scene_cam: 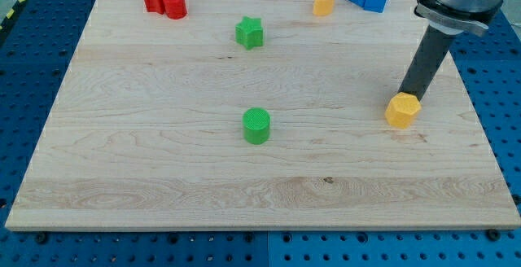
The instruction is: Push the yellow hexagon downwards
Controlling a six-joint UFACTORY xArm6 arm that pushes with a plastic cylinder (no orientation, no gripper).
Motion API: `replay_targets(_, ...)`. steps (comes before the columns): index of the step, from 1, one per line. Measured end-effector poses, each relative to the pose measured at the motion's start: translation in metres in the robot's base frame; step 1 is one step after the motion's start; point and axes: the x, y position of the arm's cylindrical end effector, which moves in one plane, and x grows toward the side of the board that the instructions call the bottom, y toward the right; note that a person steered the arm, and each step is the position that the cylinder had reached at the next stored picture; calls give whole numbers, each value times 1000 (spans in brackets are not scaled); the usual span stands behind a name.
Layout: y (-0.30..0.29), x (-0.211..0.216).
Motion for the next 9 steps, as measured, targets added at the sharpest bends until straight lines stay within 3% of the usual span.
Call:
replay_targets(2, -24, 2)
replay_targets(5, -27, 40)
replay_targets(7, 0, 2)
replay_targets(8, 51, 43)
replay_targets(9, 65, 109)
